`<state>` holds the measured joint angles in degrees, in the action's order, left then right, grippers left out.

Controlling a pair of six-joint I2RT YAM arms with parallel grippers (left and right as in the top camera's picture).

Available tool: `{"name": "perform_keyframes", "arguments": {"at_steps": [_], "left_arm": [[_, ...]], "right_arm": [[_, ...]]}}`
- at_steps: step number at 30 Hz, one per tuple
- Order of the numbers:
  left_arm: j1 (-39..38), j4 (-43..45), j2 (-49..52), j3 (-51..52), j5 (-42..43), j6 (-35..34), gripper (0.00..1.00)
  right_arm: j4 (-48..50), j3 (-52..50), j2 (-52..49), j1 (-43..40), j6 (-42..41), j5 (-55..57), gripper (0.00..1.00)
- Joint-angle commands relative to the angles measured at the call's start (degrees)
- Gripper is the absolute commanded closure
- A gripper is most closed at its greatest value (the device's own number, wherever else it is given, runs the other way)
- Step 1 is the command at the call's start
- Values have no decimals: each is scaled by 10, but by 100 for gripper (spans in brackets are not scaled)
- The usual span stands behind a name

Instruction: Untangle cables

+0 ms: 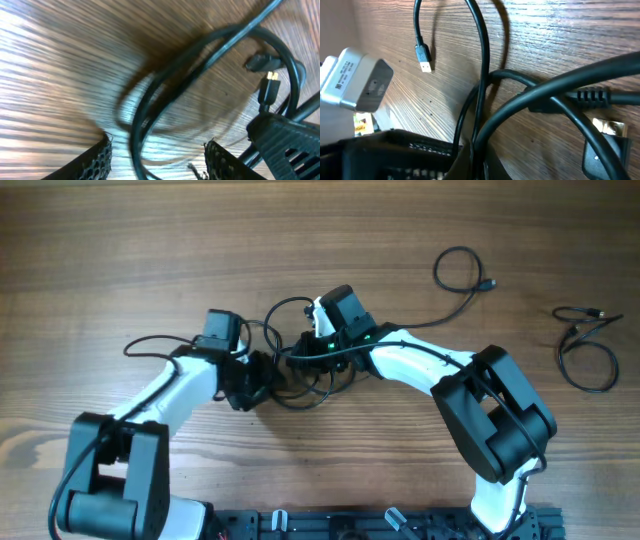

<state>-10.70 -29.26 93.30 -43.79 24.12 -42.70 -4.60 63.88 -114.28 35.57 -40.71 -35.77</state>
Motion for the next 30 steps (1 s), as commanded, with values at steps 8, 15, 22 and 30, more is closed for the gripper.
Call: {"name": "perform_keyframes", "arguments": {"at_steps": [8, 15, 22, 30], "left_arm": [[-33, 7, 31, 44, -108, -40, 96], [-33, -1, 31, 44, -133, -40, 96], [-33, -1, 31, 44, -134, -40, 96], [-33, 2, 31, 44, -134, -41, 96]], "right_arm": [[308, -5, -2, -70, -169, -369, 96], [647, -5, -2, -183, -427, -495, 96], [650, -12, -3, -329, -418, -568, 96], [578, -144, -4, -452, -256, -511, 96]]}}
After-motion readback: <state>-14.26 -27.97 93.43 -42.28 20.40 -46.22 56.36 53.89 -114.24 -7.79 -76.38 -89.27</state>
